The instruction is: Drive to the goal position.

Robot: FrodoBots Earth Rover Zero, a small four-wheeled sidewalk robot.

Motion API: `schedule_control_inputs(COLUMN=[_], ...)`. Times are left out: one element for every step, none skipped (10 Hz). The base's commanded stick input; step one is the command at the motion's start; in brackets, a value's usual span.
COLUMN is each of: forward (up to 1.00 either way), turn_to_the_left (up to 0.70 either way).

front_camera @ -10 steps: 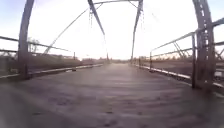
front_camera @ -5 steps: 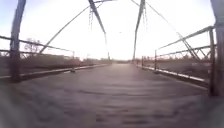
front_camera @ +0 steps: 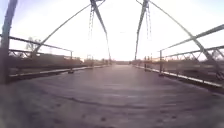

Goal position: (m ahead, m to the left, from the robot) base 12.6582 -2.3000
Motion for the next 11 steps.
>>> schedule_control_inputs(forward=[1.0,1.0,1.0,1.0,1.0,1.0,1.0,1.0,1.0,1.0,1.0], turn_to_the_left=[0.01,0.01,0.01,0.01,0.01,0.01,0.01,0.01,0.01,0.01,0.01])
